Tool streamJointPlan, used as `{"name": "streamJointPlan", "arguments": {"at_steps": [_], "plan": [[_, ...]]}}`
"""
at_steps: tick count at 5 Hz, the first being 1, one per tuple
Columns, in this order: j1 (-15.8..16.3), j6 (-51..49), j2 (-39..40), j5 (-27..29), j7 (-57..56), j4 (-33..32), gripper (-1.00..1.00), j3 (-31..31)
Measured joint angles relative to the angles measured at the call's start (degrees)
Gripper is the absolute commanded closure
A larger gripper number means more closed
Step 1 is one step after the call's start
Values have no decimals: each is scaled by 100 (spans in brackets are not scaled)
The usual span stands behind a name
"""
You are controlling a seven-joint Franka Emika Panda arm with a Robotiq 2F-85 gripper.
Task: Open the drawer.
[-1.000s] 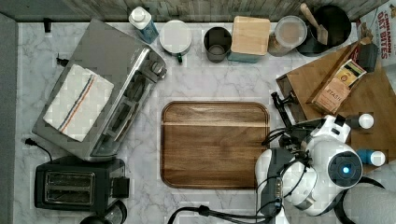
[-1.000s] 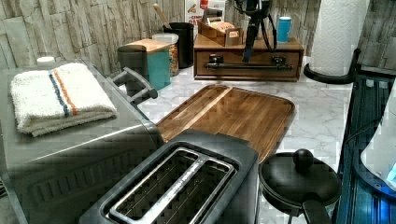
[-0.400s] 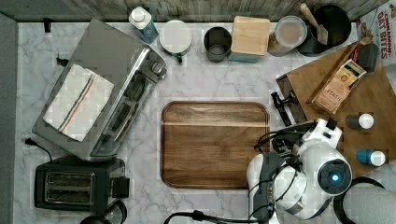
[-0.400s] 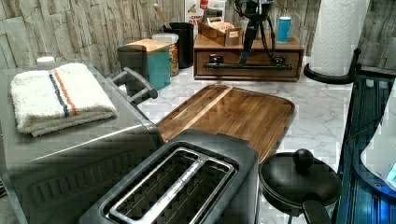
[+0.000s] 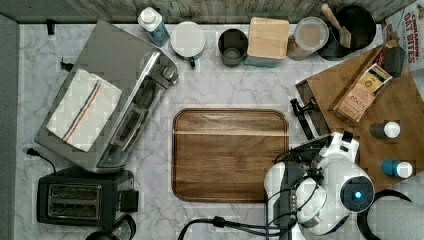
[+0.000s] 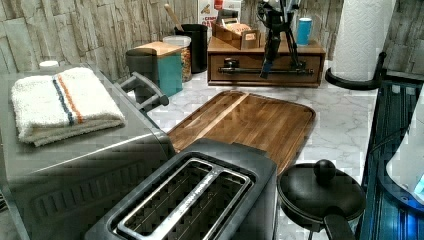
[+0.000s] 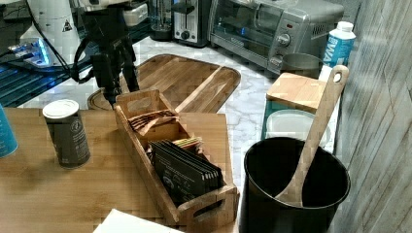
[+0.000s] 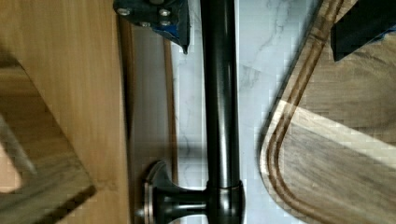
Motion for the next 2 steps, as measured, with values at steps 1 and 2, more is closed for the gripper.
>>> {"name": "streamJointPlan", "arguments": {"at_steps": [1,2], "plan": [[-3,213,283,536,-526,-11,-100,4],[-7,420,575,674,-548,-11,-100,-7]]}}
